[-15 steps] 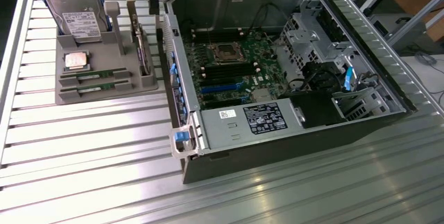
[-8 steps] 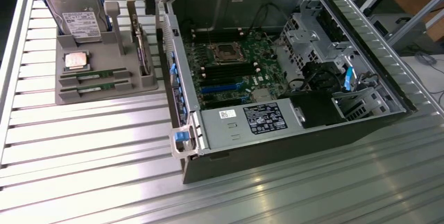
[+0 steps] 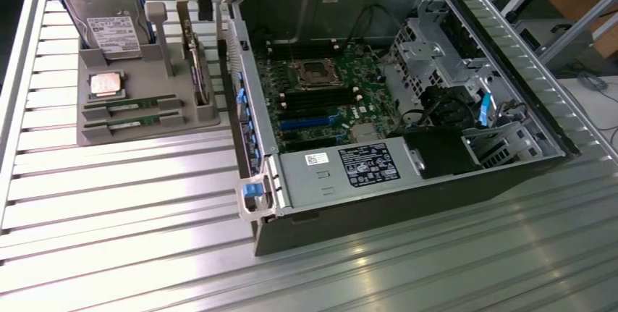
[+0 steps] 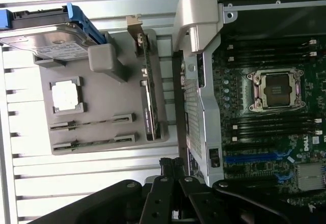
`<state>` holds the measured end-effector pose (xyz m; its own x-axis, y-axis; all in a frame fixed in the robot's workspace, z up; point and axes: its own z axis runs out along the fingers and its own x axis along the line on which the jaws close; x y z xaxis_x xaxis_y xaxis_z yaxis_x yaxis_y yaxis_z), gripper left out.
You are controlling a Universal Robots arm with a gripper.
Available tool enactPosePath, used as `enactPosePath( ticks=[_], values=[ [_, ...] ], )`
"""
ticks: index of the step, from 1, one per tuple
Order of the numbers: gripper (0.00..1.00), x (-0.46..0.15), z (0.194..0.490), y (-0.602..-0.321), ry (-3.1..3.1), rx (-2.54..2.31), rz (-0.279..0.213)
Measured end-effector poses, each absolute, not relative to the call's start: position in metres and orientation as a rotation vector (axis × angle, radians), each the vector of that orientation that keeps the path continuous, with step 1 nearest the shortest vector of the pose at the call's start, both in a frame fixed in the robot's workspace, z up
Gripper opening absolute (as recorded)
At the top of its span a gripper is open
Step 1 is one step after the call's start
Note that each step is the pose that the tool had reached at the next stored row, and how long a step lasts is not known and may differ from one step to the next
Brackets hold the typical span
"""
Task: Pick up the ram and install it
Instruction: 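Reach for the ram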
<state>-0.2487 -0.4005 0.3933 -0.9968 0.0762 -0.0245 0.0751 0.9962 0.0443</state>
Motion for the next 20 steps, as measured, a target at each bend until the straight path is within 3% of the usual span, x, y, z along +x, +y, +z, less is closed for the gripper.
enactPosePath(
  ticks=[20],
  values=[
    [0.11, -0.2543, 0.3932, -0.4006, 3.112, 0.118, 0.068]
  ],
)
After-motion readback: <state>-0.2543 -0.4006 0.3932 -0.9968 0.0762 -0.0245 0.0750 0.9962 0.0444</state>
